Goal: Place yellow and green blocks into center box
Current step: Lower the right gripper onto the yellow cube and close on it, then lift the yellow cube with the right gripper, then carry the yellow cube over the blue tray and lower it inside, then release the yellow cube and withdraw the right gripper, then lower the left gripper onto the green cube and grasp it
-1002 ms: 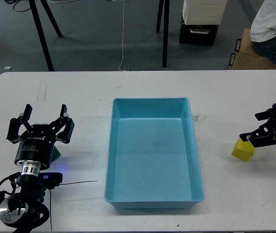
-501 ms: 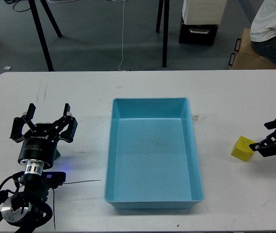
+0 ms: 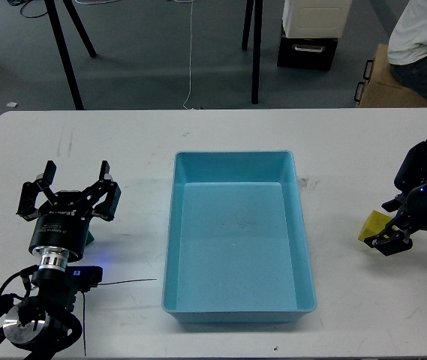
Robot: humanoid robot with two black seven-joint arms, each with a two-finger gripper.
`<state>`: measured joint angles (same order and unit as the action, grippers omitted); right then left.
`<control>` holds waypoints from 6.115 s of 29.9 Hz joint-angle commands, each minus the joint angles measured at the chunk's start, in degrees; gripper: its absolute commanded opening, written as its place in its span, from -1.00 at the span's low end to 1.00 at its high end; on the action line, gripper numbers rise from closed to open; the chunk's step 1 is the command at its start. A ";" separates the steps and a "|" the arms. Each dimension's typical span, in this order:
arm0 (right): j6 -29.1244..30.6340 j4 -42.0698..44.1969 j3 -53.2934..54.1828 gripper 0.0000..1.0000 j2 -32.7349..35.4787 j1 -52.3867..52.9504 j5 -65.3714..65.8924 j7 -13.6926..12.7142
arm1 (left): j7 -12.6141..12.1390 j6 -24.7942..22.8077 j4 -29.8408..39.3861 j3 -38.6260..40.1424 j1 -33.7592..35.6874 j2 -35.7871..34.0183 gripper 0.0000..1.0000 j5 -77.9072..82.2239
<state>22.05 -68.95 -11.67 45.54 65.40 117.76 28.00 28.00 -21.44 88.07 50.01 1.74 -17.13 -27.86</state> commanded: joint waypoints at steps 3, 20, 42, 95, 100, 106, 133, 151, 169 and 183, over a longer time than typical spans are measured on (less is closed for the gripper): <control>0.01 1.70 -0.72 0.89 -2.12 0.08 0.45 0.00 | 0.00 0.00 -0.01 0.09 -0.16 -0.01 1.00 0.00; 0.01 2.85 -3.00 -0.05 -3.27 0.26 3.70 0.00 | 0.00 0.00 -0.10 0.00 -0.42 -0.01 1.00 0.00; -0.70 1.89 8.33 -0.92 -4.14 18.54 2.56 0.00 | 0.00 0.00 -0.10 0.44 -0.33 -0.18 1.00 0.09; -8.34 8.30 -0.38 0.96 -33.94 16.69 -11.05 0.00 | 0.00 9.58 -3.61 1.23 13.81 -20.65 1.00 14.94; -8.34 11.54 11.56 0.96 -33.24 15.73 -16.41 0.00 | 0.00 11.07 -8.52 2.11 17.50 -22.59 1.00 13.89; -8.43 12.78 28.61 0.96 -34.99 12.13 -29.24 0.00 | 0.00 11.87 -12.40 2.20 21.11 -24.17 1.00 14.76; -17.66 -20.08 84.52 0.97 -22.34 -53.50 -66.17 -7.08 | 0.00 -6.56 -10.74 -5.25 36.75 -35.43 1.00 143.07; -20.56 -24.40 95.87 0.97 -22.95 -76.56 -66.35 -6.37 | 0.00 -6.56 -15.73 -51.50 60.84 -29.89 1.00 150.64; -20.65 -24.13 95.87 0.97 -23.39 -77.88 -66.52 -6.29 | 0.00 -6.56 -23.12 -53.17 59.61 -26.46 1.00 150.82; -20.65 -23.43 95.87 0.97 -23.48 -77.97 -66.52 -6.29 | 0.00 -6.56 -26.02 -53.17 57.76 -24.70 0.98 150.82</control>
<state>1.36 -92.65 84.17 22.06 -12.56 51.23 21.71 28.00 -28.00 62.06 -3.17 59.70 -42.01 122.95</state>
